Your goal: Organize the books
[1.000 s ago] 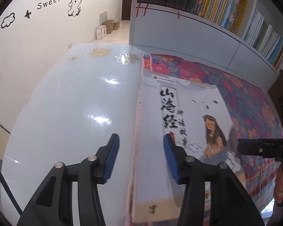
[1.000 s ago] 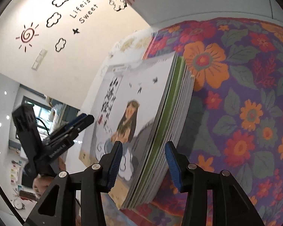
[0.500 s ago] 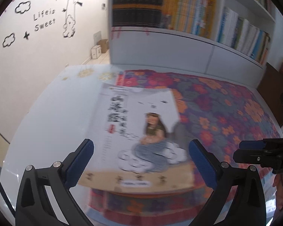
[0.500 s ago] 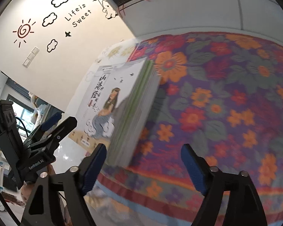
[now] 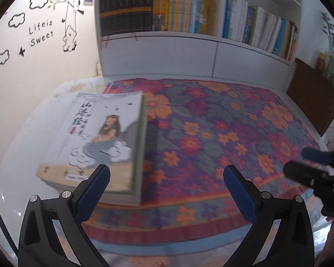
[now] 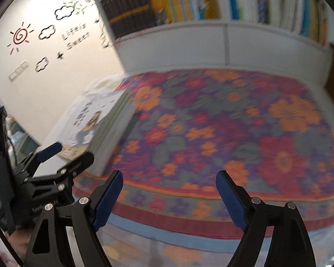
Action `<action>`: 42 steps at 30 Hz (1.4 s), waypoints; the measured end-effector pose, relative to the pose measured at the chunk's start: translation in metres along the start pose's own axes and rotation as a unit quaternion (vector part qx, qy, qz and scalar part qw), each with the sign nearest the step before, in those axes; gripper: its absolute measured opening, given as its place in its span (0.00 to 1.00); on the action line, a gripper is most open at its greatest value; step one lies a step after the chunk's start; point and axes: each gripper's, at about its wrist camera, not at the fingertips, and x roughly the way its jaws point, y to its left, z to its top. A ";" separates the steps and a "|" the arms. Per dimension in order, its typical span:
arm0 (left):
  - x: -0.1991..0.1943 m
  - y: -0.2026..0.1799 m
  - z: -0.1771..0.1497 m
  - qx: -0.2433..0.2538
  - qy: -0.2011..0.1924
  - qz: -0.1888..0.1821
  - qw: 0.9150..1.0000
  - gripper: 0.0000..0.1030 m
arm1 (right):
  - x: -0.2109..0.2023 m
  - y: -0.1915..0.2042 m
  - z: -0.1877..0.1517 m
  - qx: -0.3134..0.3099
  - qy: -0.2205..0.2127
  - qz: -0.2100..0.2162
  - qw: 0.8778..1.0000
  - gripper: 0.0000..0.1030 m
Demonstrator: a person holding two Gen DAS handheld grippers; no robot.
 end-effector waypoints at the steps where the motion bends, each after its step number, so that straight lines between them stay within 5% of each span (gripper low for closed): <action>1: -0.001 -0.006 -0.003 0.000 0.001 -0.003 1.000 0.99 | -0.005 -0.002 -0.003 -0.002 -0.010 -0.015 1.000 0.82; 6: -0.002 -0.034 -0.020 -0.005 0.005 -0.024 1.000 0.99 | -0.034 -0.017 -0.026 0.007 -0.076 -0.091 0.993 0.84; 13: -0.002 -0.048 -0.033 -0.011 0.003 -0.015 1.000 0.99 | -0.053 -0.029 -0.045 0.020 -0.134 -0.110 0.985 0.89; 42: -0.009 -0.023 -0.039 -0.027 -0.016 0.015 0.999 0.99 | -0.019 -0.002 -0.052 0.000 -0.103 -0.115 0.988 0.90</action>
